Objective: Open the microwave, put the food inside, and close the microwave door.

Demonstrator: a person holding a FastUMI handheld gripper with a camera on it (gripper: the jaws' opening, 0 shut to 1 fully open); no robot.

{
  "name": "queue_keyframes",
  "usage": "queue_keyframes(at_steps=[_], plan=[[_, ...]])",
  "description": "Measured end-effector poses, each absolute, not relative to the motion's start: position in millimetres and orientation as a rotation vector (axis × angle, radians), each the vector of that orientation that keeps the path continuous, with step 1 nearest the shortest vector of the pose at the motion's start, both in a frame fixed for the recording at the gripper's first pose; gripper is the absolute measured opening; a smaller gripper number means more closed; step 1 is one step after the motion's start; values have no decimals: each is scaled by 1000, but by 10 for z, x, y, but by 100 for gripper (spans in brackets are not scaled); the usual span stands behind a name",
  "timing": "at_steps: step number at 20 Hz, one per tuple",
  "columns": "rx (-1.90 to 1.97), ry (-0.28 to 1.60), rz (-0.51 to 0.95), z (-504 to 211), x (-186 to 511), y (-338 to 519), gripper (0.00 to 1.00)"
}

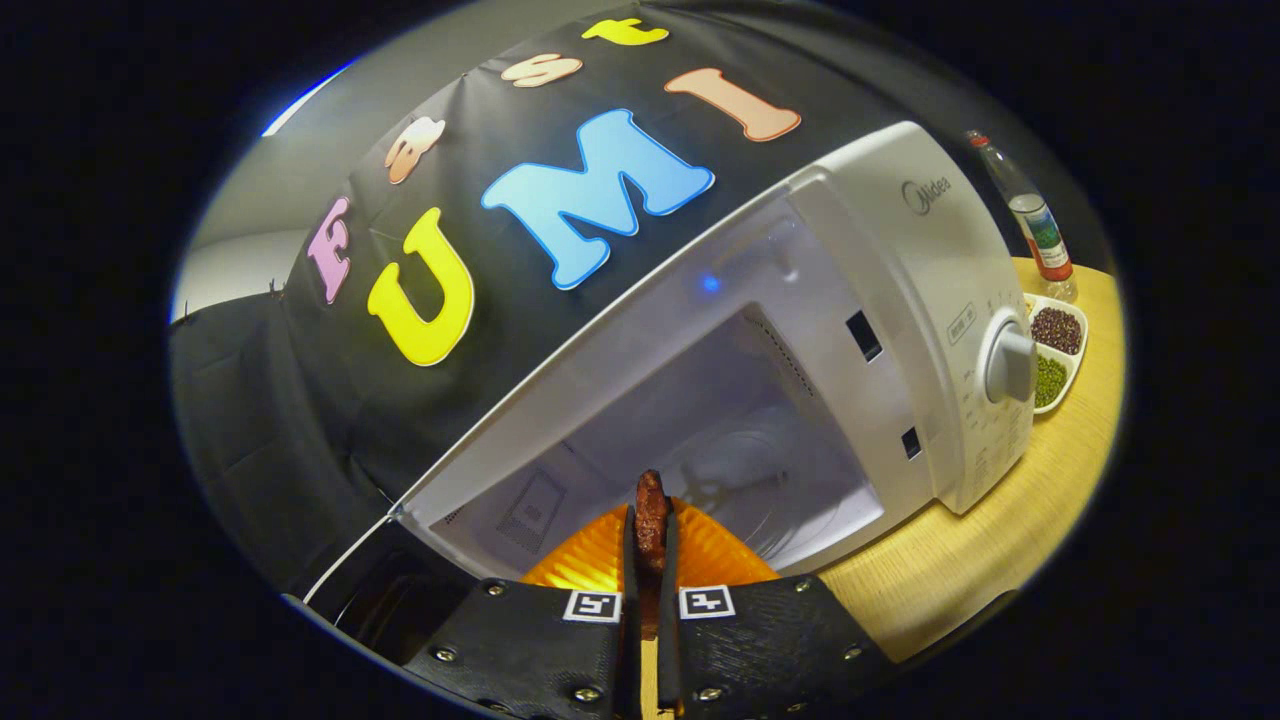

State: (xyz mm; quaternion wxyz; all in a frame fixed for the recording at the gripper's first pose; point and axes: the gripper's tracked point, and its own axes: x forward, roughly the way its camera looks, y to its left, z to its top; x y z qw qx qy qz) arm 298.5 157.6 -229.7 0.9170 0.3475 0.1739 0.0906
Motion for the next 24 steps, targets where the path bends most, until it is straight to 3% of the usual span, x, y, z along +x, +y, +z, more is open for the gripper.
queue_keyframes(at_steps=[12, 18, 20, 22, 24], plan=[[462, 252, 193, -2315, 3240, 1776, 9], [317, 266, 178, -2449, 3335, 1679, 17], [219, 289, 119, -2564, 3371, 1503, 30], [153, 326, 119, -2678, 3397, 1422, 50], [144, 340, 133, -2695, 3401, 1407, 84]])
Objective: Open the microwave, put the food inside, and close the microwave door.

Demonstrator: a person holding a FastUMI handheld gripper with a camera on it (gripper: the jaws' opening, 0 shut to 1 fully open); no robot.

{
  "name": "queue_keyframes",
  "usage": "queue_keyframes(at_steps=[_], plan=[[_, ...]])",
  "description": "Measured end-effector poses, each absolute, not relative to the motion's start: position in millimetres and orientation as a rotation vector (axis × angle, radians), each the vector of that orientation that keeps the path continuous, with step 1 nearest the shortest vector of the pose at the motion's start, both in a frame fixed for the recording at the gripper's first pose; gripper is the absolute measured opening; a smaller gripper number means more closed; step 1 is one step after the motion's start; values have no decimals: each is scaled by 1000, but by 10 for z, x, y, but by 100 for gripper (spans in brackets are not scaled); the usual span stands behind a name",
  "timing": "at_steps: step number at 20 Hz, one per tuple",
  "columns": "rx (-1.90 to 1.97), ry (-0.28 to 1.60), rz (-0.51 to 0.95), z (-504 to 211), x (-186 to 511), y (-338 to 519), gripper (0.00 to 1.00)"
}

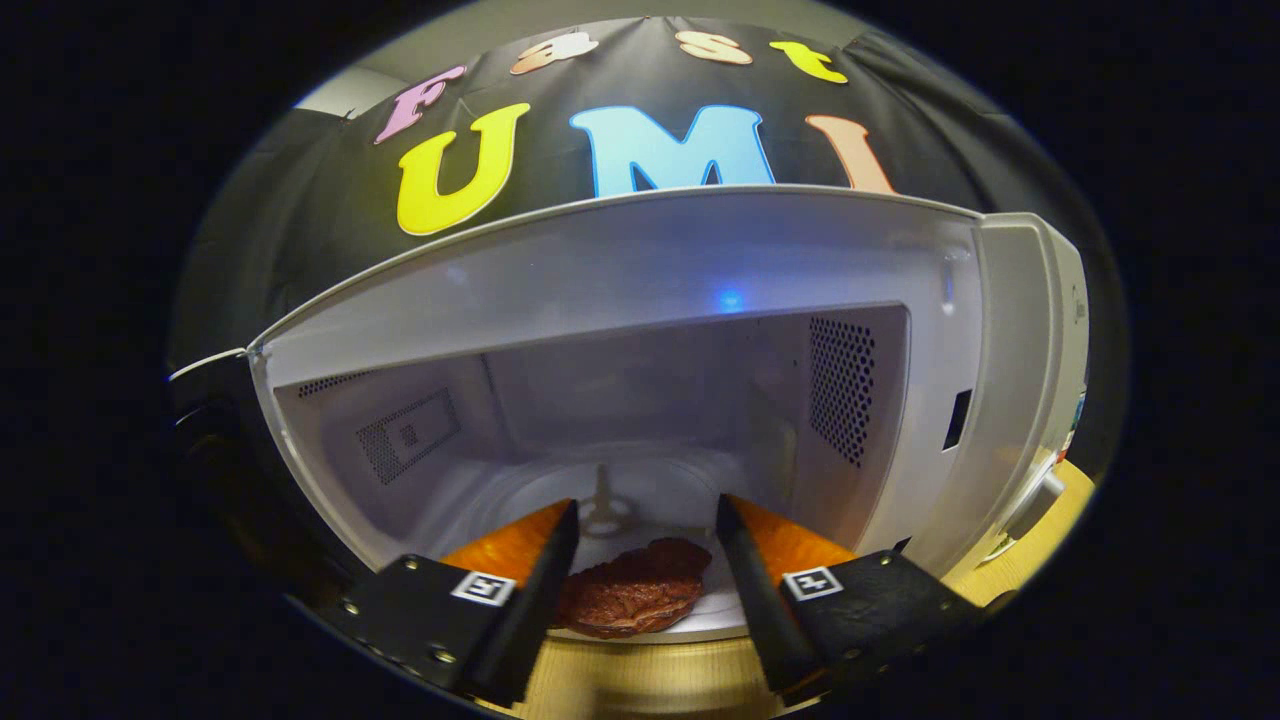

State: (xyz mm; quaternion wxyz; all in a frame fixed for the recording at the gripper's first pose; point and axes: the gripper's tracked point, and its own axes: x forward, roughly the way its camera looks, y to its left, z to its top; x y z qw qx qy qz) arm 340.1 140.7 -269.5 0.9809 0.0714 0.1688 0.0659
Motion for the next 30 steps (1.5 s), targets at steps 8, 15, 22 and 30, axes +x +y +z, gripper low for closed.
queue_keyframes(at_steps=[8, 15, 22, 30], plan=[[96, 293, 202, -2117, 2875, 1420, 100], [110, 235, 290, -1332, 1871, 1589, 99], [148, 201, 428, -736, 864, 2018, 99], [186, 165, 652, -402, -103, 2880, 99]])
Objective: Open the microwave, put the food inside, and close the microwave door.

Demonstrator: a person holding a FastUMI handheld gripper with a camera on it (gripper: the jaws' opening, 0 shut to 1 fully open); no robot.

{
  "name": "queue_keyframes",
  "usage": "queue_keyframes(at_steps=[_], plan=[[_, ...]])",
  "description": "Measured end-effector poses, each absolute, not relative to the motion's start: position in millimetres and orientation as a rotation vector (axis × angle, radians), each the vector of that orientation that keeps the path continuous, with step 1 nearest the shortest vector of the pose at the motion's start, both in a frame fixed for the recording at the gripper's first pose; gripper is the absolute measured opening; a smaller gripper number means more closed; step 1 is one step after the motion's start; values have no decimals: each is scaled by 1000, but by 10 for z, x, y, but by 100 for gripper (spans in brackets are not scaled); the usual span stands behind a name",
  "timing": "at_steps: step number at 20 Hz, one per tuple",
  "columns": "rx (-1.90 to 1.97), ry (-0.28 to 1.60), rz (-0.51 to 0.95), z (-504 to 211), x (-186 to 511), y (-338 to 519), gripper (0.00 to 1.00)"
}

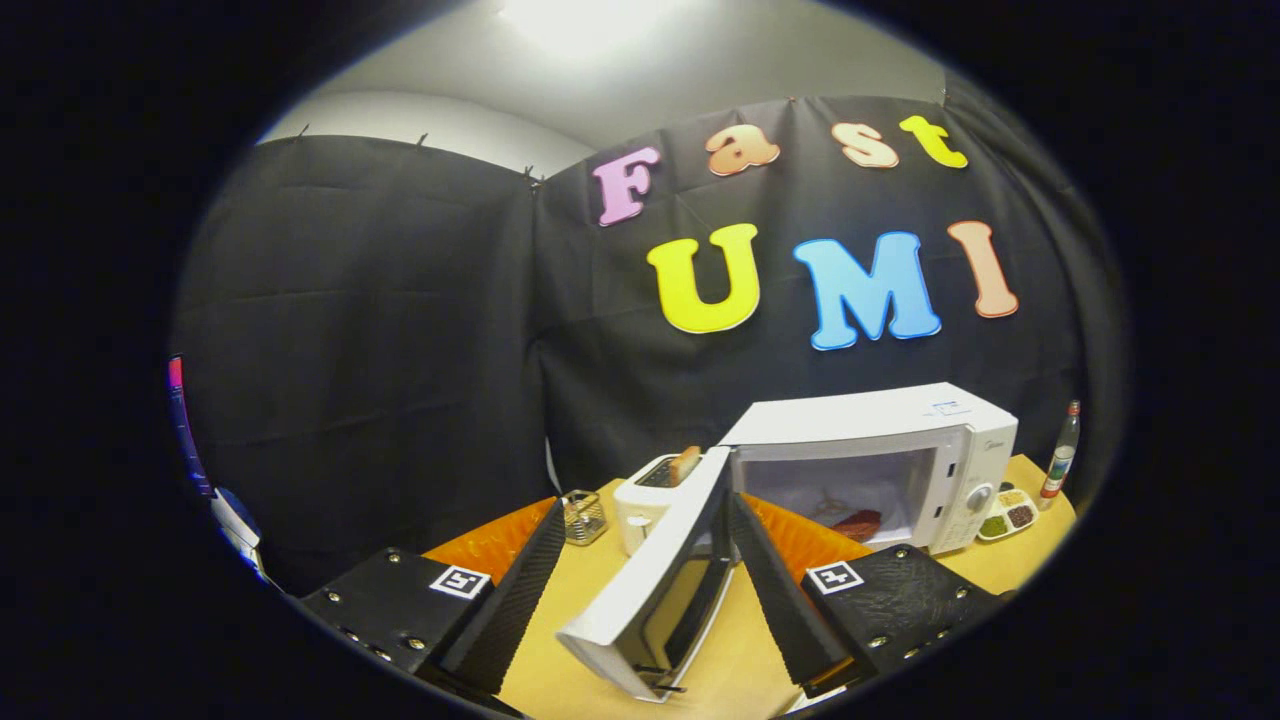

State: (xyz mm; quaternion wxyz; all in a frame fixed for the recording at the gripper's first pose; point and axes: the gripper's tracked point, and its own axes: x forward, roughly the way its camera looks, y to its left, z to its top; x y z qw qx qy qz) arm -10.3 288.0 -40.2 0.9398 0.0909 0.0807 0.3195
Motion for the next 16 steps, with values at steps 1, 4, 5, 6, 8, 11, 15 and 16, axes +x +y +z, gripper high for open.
queue_keyframes(at_steps=[1, 4, 5, 6, 8, 11, 15, 16], plan=[[190, 165, 679, -401, -215, 2998, 99], [196, 181, 762, -463, -541, 3345, 99], [193, 196, 787, -521, -623, 3441, 99], [188, 211, 808, -583, -695, 3534, 99], [186, 236, 846, -713, -806, 3684, 92], [177, 320, 871, -1032, -810, 3840, 74], [155, 430, 829, -1457, -694, 3793, 21], [142, 455, 802, -1607, -669, 3749, 21]])
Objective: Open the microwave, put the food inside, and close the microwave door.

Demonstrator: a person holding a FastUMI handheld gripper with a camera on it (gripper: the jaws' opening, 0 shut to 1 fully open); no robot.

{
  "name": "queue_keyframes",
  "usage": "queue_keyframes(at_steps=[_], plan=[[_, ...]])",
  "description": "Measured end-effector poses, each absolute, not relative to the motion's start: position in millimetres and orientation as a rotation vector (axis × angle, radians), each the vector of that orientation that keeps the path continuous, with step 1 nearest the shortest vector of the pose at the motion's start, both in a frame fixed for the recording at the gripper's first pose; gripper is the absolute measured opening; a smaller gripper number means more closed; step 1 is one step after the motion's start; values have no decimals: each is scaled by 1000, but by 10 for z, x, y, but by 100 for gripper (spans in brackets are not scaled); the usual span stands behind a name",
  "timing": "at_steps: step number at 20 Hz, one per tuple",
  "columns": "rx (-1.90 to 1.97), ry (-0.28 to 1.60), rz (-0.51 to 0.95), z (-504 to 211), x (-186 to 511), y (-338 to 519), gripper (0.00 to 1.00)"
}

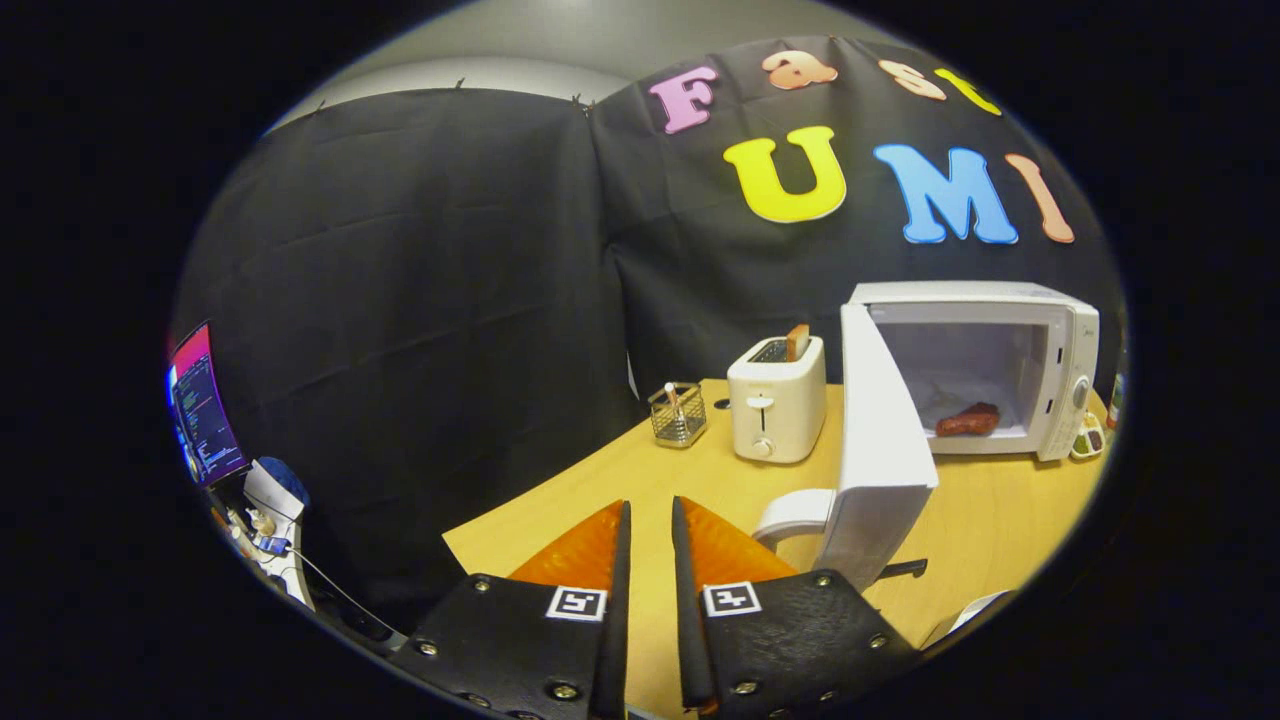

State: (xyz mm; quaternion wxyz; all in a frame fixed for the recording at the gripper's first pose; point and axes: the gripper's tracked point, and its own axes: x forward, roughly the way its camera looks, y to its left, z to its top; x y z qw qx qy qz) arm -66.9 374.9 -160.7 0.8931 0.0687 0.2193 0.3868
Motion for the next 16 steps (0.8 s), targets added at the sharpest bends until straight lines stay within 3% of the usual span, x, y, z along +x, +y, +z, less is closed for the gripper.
queue_keyframes(at_steps=[2, 3, 16], plan=[[159, 468, 779, -1608, -571, 3604, 4], [158, 482, 787, -1678, -580, 3620, 1], [69, 512, 643, -1909, -157, 2710, 1]])
